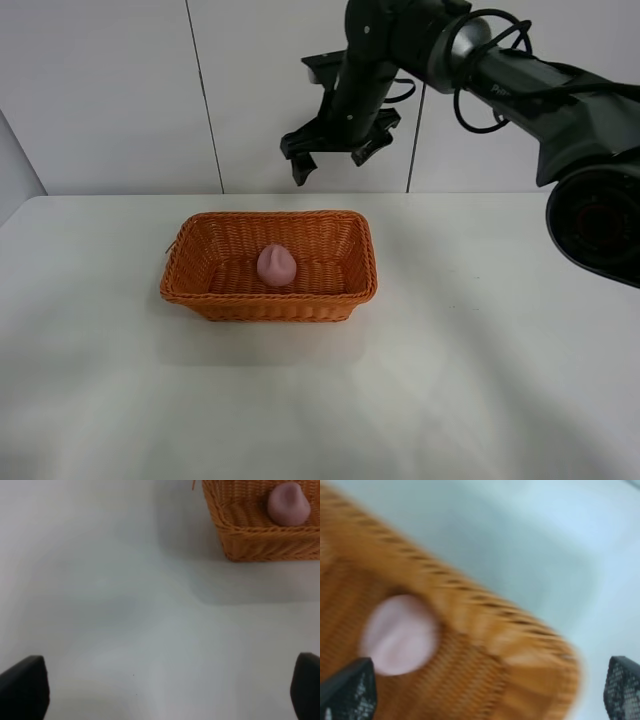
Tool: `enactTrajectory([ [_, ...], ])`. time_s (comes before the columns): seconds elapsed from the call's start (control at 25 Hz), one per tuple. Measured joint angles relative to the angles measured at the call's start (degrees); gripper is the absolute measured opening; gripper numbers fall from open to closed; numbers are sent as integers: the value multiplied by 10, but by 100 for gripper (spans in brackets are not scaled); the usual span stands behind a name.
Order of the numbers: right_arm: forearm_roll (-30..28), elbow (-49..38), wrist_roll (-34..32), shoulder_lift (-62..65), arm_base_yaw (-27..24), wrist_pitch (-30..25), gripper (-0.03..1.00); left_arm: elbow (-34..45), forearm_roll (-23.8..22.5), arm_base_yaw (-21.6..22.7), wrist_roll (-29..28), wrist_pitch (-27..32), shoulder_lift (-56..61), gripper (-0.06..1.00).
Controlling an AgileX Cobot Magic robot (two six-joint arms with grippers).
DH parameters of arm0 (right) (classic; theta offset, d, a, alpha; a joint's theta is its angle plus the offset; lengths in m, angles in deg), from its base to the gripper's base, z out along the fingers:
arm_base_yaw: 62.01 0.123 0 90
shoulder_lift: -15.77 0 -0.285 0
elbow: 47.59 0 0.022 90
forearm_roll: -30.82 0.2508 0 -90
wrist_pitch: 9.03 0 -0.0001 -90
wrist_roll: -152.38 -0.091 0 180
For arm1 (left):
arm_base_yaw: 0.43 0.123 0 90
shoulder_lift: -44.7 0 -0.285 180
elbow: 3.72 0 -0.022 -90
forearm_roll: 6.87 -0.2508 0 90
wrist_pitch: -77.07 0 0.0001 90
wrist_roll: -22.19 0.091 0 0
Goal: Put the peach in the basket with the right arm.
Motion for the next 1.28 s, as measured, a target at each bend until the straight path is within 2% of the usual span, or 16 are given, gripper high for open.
enactTrajectory([
  [0.32, 0, 0, 0, 0, -165, -3, 70, 0, 0, 0, 0, 0, 0, 99],
  [0.6, 0, 0, 0, 0, -261, -5, 70, 0, 0, 0, 0, 0, 0, 99],
  [0.72, 3, -3, 0, 0, -277, -5, 70, 0, 0, 0, 0, 0, 0, 99],
  [0.96, 10, -51, 1, 10, -277, -4, 70, 0, 0, 0, 0, 0, 0, 99],
  [1.12, 10, -120, 5, 54, -277, -3, 70, 0, 0, 0, 0, 0, 0, 99],
  [1.28, 10, -230, 11, 134, -277, -3, 70, 0, 0, 0, 0, 0, 0, 99],
])
